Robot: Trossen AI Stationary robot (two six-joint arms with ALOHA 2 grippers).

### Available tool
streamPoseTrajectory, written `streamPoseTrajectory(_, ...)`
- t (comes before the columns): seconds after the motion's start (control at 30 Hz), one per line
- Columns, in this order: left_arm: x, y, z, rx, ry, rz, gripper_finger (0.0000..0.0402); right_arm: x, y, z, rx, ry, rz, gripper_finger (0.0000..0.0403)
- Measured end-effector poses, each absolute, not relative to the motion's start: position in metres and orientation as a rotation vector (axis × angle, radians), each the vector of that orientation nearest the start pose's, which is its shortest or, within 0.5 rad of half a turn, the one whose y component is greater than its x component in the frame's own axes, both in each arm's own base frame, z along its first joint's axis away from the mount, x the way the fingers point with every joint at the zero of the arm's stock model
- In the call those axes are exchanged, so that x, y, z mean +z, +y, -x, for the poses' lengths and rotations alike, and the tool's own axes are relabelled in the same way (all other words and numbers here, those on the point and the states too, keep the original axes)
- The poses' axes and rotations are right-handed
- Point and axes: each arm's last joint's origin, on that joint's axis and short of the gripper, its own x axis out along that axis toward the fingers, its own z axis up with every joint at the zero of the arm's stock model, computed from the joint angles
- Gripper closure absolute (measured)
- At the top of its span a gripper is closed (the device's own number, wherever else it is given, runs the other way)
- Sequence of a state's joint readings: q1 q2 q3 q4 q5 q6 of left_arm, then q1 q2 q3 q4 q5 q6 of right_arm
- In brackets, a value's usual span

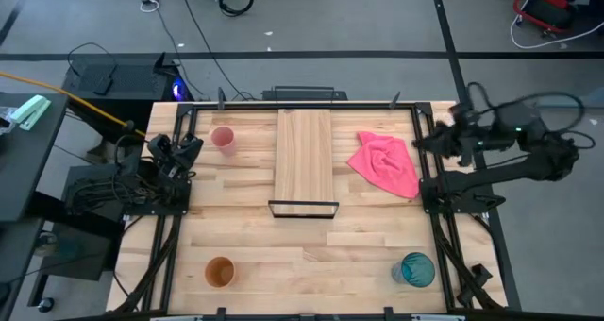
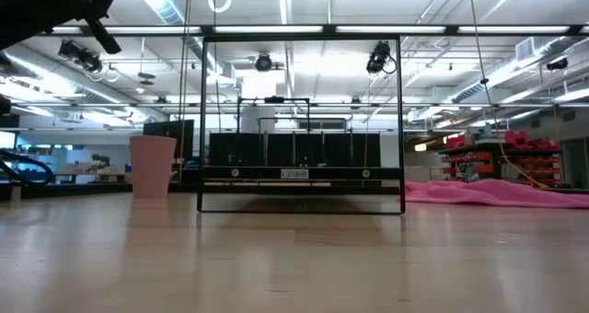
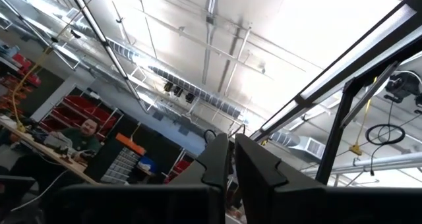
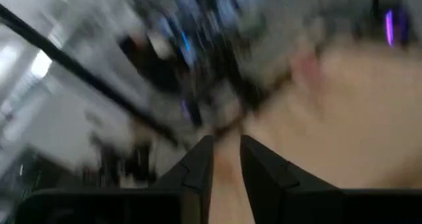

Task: Stack small to large cups/mugs on shelf
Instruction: Put the blue cup on the shelf

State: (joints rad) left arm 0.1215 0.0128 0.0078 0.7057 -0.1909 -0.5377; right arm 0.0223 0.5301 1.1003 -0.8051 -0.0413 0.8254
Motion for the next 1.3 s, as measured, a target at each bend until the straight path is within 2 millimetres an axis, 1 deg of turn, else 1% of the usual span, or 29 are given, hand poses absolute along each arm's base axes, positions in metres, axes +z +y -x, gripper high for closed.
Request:
streamPoseTrajectory(0.1, 0.228, 0.015, -0.074, 0.105, -0.767, 0.53, 0.0371, 0.396, 0.006, -0.068, -0.037, 0.495, -0.935, 0.0309)
streamPoseTrajectory(0.2, 0.228, 0.015, -0.074, 0.106, -0.767, 0.529, 0.0374, 0.388, 0.01, -0.073, -0.057, 0.715, -1.032, 0.031)
streamPoseTrajectory(0.3, 0.228, 0.015, -0.074, 0.106, -0.766, 0.529, 0.0371, 0.379, 0.014, -0.075, -0.084, 0.894, -1.104, 0.0312)
streamPoseTrajectory(0.37, 0.228, 0.015, -0.074, 0.106, -0.766, 0.529, 0.0368, 0.375, 0.018, -0.075, -0.104, 0.98, -1.134, 0.0313)
streamPoseTrajectory(0.5, 0.227, 0.015, -0.074, 0.11, -0.756, 0.529, 0.0366, 0.374, 0.026, -0.078, -0.101, 1.052, -1.16, 0.0313)
streamPoseTrajectory(0.7, 0.223, 0.015, -0.077, 0.126, -0.706, 0.528, 0.0374, 0.369, 0.045, -0.088, -0.152, 1.138, -1.123, 0.0313)
streamPoseTrajectory(0.87, 0.22, 0.015, -0.079, 0.136, -0.672, 0.529, 0.0368, 0.356, 0.075, -0.102, -0.207, 1.263, -1.022, 0.0313)
streamPoseTrajectory(1.0, 0.219, 0.015, -0.08, 0.139, -0.659, 0.532, 0.0363, 0.337, 0.105, -0.11, -0.286, 1.339, -0.901, 0.0314)
streamPoseTrajectory(1.17, 0.218, 0.015, -0.081, 0.141, -0.646, 0.538, 0.0366, 0.315, 0.138, -0.112, -0.417, 1.421, -0.813, 0.0313)
streamPoseTrajectory(1.3, 0.217, 0.015, -0.081, 0.143, -0.638, 0.54, 0.0371, 0.303, 0.157, -0.111, -0.502, 1.451, -0.803, 0.0307)
